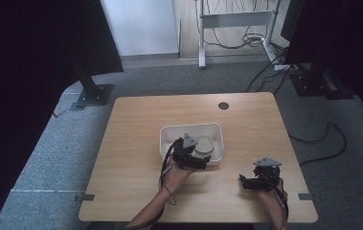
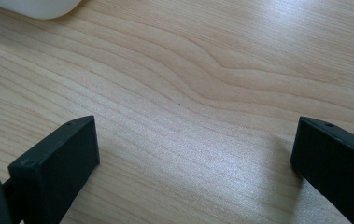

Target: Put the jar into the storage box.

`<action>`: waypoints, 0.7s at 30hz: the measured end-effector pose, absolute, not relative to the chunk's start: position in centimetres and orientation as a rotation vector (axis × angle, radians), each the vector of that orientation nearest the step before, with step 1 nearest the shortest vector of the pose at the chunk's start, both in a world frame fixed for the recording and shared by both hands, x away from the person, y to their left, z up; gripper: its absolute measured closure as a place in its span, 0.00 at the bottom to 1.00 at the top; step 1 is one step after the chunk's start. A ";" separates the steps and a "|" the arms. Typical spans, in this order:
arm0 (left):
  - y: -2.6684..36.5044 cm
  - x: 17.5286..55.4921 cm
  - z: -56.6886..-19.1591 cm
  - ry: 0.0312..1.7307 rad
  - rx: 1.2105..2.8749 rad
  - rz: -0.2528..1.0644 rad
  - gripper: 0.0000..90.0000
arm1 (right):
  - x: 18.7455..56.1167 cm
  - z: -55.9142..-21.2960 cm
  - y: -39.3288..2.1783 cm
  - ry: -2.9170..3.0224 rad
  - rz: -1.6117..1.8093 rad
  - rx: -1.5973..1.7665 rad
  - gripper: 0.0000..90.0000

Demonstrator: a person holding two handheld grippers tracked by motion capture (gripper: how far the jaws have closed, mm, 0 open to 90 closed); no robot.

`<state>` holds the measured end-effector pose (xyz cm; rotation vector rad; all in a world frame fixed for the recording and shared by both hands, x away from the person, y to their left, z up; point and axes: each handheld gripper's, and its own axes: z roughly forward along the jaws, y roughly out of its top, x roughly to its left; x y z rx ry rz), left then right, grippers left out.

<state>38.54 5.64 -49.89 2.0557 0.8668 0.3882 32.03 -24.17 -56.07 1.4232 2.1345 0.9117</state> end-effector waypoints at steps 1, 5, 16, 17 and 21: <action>5.7 38.5 -49.9 0.866 2.056 0.386 0.04 | 32.0 -56.1 -24.2 2.134 0.911 1.424 0.01; 6.0 38.3 -50.0 0.861 2.046 0.365 0.04 | 32.0 -56.1 -24.1 2.133 0.911 1.425 0.01; 6.6 37.2 -49.3 0.804 2.040 0.356 0.04 | 32.0 -56.1 -24.1 2.131 0.909 1.427 0.01; 6.7 37.2 -49.3 0.801 2.039 0.356 0.04 | 32.0 -56.1 -24.1 2.130 0.909 1.428 0.01; 7.0 36.8 -49.2 0.791 2.039 0.354 0.05 | 32.0 -56.1 -24.1 2.130 0.909 1.428 0.01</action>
